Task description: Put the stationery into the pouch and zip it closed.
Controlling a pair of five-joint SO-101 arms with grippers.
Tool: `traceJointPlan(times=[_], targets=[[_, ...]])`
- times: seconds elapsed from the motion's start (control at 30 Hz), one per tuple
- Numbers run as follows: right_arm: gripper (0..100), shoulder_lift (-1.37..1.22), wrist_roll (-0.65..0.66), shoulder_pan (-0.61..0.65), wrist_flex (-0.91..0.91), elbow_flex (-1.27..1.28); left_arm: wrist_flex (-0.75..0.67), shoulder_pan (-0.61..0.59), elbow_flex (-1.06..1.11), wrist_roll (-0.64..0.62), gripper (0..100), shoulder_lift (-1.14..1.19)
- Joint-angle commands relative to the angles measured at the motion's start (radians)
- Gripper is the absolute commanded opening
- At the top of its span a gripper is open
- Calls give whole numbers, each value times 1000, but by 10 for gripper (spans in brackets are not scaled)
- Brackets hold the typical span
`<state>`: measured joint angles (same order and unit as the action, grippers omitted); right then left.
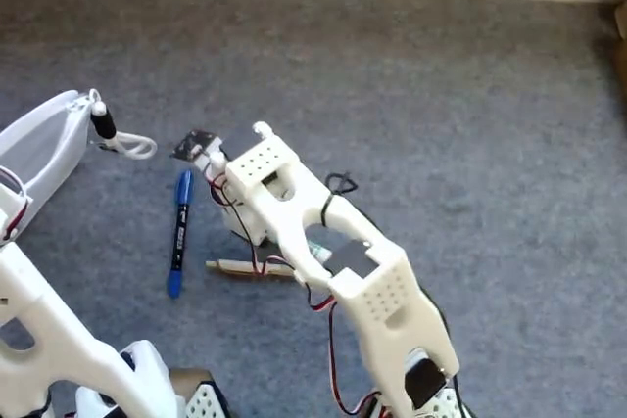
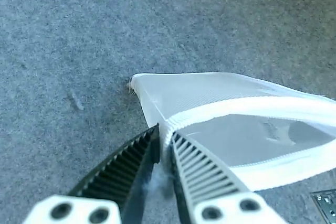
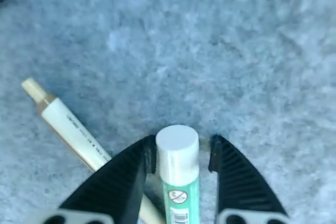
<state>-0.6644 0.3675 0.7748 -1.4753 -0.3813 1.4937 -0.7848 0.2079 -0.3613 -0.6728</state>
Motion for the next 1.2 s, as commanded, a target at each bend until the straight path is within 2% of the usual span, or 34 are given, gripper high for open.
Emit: traceJointPlan(times=[0.0,0.13,0.47,0.7,0.9,1.17], targets=[[115,13,5,2,8,1,11,21,4,-3,7,8],[2,16,5,2,48,2,11,21,4,-3,7,8],[5,25,3,-30,-88,-5,12,41,-10,-3,7,7],[5,41,3,-33,-122,-4,28,254,-77,-3,7,7],[5,211,-23,-90,-111,33,26,458,-134,-5,7,7],[5,449,-43,-108,124,348,-26,674,-137,-9,7,12]])
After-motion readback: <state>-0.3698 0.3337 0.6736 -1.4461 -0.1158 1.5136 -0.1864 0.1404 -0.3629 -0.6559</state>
